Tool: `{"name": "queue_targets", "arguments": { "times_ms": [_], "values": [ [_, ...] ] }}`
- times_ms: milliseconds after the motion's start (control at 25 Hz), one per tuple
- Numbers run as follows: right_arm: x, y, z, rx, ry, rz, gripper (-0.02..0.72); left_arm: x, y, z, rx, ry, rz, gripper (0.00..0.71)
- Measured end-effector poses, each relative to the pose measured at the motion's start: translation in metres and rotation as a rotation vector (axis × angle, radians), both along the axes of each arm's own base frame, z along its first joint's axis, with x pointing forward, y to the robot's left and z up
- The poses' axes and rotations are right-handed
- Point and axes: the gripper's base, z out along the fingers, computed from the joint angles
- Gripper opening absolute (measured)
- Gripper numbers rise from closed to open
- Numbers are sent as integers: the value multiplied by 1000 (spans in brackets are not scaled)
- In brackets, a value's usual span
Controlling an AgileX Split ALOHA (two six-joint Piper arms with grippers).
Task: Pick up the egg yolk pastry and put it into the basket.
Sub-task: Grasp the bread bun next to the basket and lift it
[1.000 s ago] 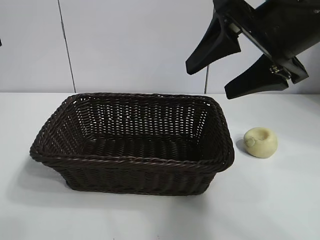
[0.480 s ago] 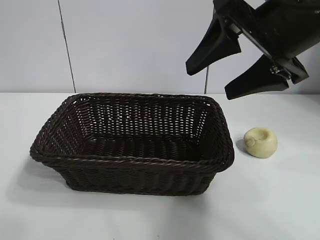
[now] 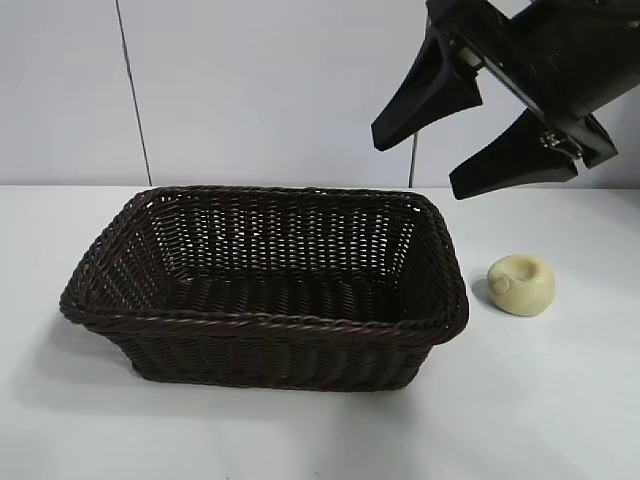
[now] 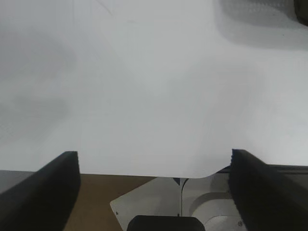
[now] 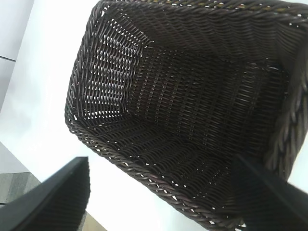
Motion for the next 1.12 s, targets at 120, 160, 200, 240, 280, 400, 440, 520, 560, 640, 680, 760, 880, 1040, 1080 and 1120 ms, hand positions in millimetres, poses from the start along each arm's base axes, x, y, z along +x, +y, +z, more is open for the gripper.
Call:
{"name": "queue_targets", "arguments": {
  "times_ms": [120,160,200,240,280,400,440,520,560,640,680,760,880,1040,1080,1120],
  "values": [
    [0,0,0,0,0,0,579,-15,0,-11,-4,-46,0,607],
    [0,0,0,0,0,0,579,-18,0,-15,-4,-61,0,607],
    [0,0,0,0,0,0,579,-21,0,-16,-7,-77,0,607],
    [0,0,0,-1,0,0,579,-23,0,-16,-7,-90,0,607],
    [0,0,0,-1,0,0,579,-24,0,-16,-7,-100,0,607],
    [0,0,0,-2,0,1,579,-25,0,-16,-7,-107,0,607],
    [0,0,0,-2,0,1,579,-25,0,-17,-7,-108,0,607],
    [0,0,0,-2,0,1,579,-25,0,-16,-7,-108,0,607],
    [0,0,0,-2,-1,1,579,-25,0,-16,-7,-108,0,607],
    [0,0,0,-2,-1,1,579,-26,0,-16,-7,-122,0,607],
    [0,0,0,-2,-1,1,579,-28,0,-15,-7,-136,0,607],
    [0,0,0,-2,0,0,579,-36,0,-13,-8,-195,0,607],
    [0,0,0,2,6,-7,579,-54,0,-11,-8,-316,-1,607],
    [0,0,0,12,21,-24,579,-73,0,-10,-9,-450,-1,607],
    [0,0,0,13,25,-28,579,-75,0,-10,-9,-456,-1,607],
    [0,0,0,13,32,-35,579,-75,0,-10,-9,-455,-1,607]
  ]
}}
